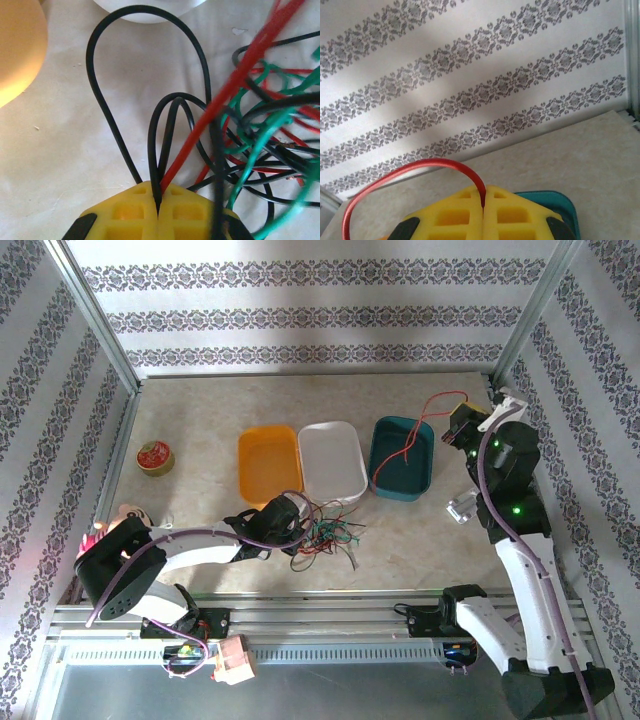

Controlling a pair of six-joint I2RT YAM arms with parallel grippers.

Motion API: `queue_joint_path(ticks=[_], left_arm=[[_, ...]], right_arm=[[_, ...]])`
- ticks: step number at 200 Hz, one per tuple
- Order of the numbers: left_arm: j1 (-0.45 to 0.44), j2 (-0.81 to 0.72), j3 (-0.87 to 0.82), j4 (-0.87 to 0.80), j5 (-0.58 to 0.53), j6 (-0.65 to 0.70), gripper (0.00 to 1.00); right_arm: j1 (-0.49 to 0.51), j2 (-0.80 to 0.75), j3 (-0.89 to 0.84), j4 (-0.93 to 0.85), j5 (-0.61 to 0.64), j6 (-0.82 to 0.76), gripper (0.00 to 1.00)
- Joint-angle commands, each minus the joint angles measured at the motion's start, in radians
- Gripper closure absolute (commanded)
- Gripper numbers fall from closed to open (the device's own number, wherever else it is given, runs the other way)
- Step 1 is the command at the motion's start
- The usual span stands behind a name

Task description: Untangle the cables

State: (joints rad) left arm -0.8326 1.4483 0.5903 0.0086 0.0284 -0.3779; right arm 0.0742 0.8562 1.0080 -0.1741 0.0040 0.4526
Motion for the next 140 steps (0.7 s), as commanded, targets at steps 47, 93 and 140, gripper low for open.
queue_joint_path(ticks=[47, 93, 140], left_arm=[[-0.017, 0.027, -0.015, -0.080, -0.120, -0.036, 1.00], [-0.017, -0.034, 0.004, -0.037, -0.069, -0.021, 1.00], [-0.017, -0.097, 0.011, -0.001, -0.068, -0.048, 1.00]], right_arm=[[-0.079, 0.111, 0.181, 0.031, -0.118, 0.017, 1.00], [-0.079, 0.216, 0.112, 0.041, -0.081, 0.000, 1.00], [-0.063, 0.315, -0.016, 0.066, -0.024, 0.012, 1.00]])
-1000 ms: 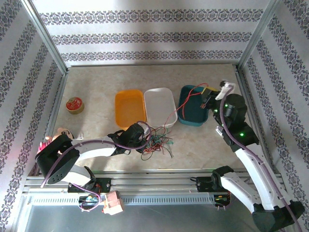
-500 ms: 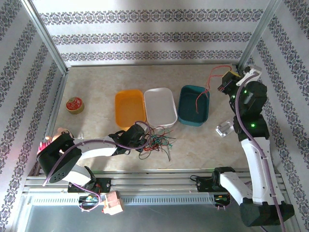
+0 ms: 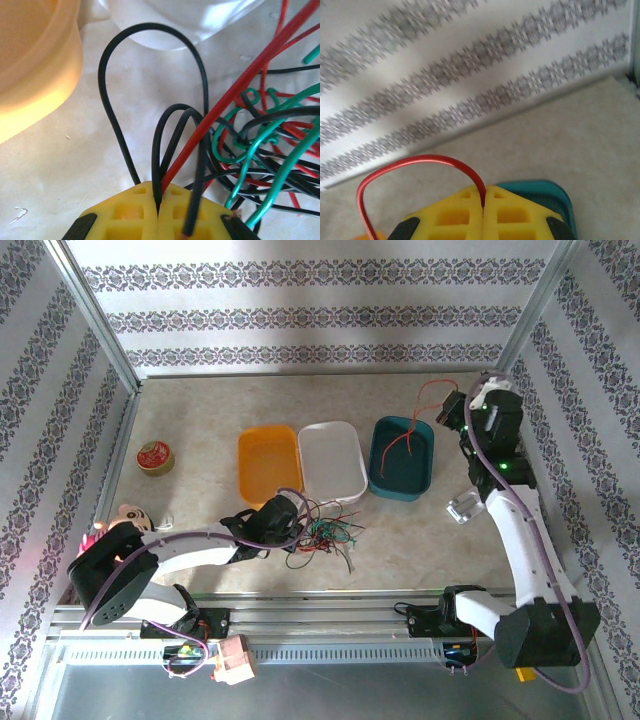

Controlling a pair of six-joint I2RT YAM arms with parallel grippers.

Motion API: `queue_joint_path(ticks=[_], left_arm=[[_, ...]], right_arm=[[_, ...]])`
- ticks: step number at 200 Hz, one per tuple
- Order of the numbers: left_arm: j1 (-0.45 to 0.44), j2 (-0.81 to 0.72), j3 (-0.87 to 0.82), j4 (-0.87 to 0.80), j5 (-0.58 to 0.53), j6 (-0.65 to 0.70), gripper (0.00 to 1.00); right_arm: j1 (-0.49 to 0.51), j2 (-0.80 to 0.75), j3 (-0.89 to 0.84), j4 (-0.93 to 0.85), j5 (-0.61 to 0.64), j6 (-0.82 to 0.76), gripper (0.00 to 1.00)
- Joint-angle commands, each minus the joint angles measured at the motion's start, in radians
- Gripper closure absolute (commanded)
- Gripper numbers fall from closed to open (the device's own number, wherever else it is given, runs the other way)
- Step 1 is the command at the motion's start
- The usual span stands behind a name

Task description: Untangle the cables

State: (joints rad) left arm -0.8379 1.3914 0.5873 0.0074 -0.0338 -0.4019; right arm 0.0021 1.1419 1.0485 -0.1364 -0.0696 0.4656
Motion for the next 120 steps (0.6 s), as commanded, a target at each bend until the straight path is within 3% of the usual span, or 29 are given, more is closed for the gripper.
queue_joint_path(ticks=[1, 37, 99, 106, 120], left_arm=[[-0.012, -0.042, 0.014, 0.000, -0.006, -0.025, 1.00], [-0.012, -0.054, 0.014, 0.009, -0.027, -0.030, 1.00], [-0.013, -0.059, 0.002, 0.008, -0.043, -0.052, 1.00], [-0.014, -0.063, 0.000, 0.009, -0.045, -0.054, 1.00], [-0.013, -0.071, -0.005, 0.006, -0.048, -0.052, 1.00]], right_arm=[[0.010, 0.032, -0.059, 0.029, 0.052, -0.001, 1.00], [0.043, 0.185, -0.095, -0.034, 0.073, 0.018, 1.00], [0.083, 0.450, -0.004, -0.134, 0.071, 0.070, 1.00], [0.087, 0.463, 0.010, -0.139, 0.073, 0.073, 0.94], [0.099, 0.476, 0.035, -0.157, 0.083, 0.070, 0.70]])
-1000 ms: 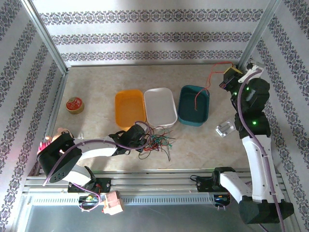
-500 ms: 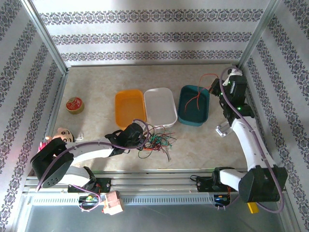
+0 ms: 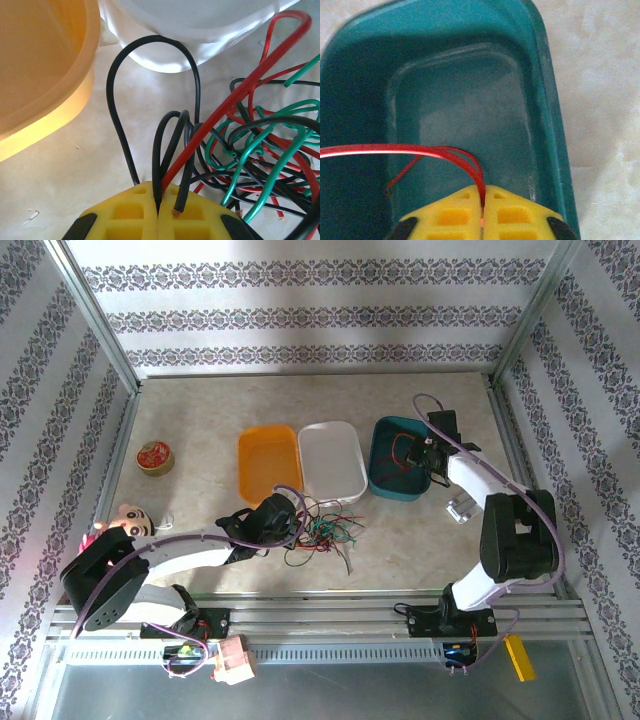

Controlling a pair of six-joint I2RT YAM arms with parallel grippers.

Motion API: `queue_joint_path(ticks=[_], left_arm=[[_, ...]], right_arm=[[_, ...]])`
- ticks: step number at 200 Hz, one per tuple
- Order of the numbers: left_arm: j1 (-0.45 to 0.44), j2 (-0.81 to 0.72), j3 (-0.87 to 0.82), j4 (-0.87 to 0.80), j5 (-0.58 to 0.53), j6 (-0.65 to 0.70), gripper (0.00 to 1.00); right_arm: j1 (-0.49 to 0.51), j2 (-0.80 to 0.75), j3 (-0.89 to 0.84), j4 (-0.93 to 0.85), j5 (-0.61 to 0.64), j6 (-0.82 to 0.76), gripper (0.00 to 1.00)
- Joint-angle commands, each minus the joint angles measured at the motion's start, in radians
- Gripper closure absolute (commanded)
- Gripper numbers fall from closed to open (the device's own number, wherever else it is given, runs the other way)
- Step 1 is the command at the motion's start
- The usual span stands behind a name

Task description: Untangle the cables

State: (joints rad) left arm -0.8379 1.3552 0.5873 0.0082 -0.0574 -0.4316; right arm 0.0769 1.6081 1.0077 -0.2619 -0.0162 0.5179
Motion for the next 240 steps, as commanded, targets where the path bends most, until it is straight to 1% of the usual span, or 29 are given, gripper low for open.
queue_joint_path(ticks=[1, 21, 31, 52, 102, 113, 123, 146, 169, 189, 219, 240], left_arm=[[-0.013, -0.036, -0.005, 0.006, -0.025, -0.022, 1.00], [-0.013, -0.042, -0.003, 0.003, -0.024, -0.015, 1.00], [-0.013, -0.043, -0.003, 0.001, -0.022, -0.012, 1.00], [-0.013, -0.038, -0.001, 0.005, -0.021, -0.010, 1.00], [-0.013, -0.014, 0.006, 0.017, -0.009, -0.006, 1.00], [-0.014, -0.011, 0.006, 0.019, -0.009, -0.004, 1.00], [-0.013, -0.007, 0.006, 0.026, -0.007, -0.005, 1.00], [-0.013, 0.005, 0.010, 0.024, -0.001, 0.003, 1.00], [-0.013, 0.014, 0.013, 0.018, 0.002, 0.009, 1.00], [-0.013, 0.015, 0.017, 0.016, 0.004, 0.010, 1.00], [-0.013, 0.004, 0.021, 0.016, 0.009, 0.011, 1.00], [-0.013, -0.012, 0.014, 0.029, 0.032, 0.008, 1.00]], right_arm=[[0.025, 0.010, 0.078, -0.033, 0.031, 0.017, 0.69], [0.055, -0.010, 0.105, -0.063, 0.102, -0.007, 0.55], [0.068, -0.033, 0.114, -0.080, 0.143, -0.023, 0.52], [0.095, -0.093, 0.118, -0.104, 0.201, -0.054, 0.49], [0.153, -0.205, 0.117, -0.190, 0.211, -0.126, 0.48], [0.181, -0.235, 0.104, -0.202, 0.189, -0.144, 0.48], [0.226, -0.266, 0.087, -0.213, 0.160, -0.165, 0.48], [0.328, -0.303, 0.055, -0.239, 0.018, -0.196, 0.48], [0.417, -0.296, 0.019, -0.234, -0.112, -0.160, 0.48], [0.489, -0.266, -0.008, -0.198, -0.215, -0.171, 0.48], [0.570, -0.189, 0.013, -0.216, -0.284, -0.231, 0.47], [0.604, -0.155, 0.025, -0.224, -0.270, -0.258, 0.46]])
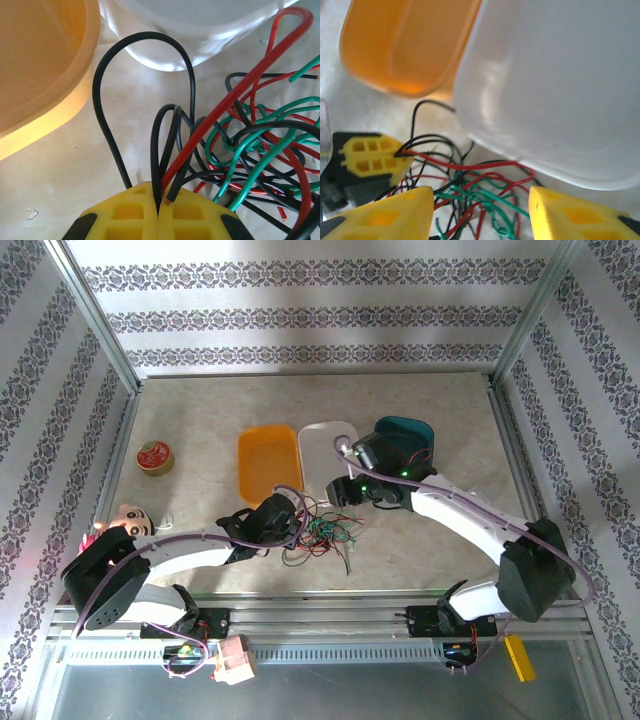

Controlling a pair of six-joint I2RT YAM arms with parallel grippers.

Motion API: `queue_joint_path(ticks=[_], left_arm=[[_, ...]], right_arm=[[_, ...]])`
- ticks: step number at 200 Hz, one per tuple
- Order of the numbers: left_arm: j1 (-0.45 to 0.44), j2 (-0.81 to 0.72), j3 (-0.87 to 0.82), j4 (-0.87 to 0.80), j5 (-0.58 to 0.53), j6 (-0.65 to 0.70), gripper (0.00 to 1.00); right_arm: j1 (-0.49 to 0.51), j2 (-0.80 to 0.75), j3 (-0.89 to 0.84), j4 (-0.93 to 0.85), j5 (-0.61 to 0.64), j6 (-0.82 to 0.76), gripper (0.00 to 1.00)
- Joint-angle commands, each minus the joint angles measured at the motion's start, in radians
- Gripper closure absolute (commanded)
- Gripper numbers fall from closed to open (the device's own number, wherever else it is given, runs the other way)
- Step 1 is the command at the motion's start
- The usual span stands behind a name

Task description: Untangle the cables

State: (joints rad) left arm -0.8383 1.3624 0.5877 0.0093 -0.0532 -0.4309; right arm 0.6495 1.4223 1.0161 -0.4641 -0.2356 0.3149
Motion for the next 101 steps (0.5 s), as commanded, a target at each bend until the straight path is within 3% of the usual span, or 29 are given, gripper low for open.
queue_joint_path(ticks=[1, 101], left_arm=[[-0.013, -0.021, 0.013, 0.028, 0.029, 0.007, 1.00], [-0.012, -0.140, -0.010, 0.006, 0.148, 0.057, 1.00]], right_arm=[[0.032, 0.032, 0.017, -0.022, -0.050, -0.057, 0.46], [0.098, 0.130, 0.091, -0.070, 0.140, -0.219, 0.34]])
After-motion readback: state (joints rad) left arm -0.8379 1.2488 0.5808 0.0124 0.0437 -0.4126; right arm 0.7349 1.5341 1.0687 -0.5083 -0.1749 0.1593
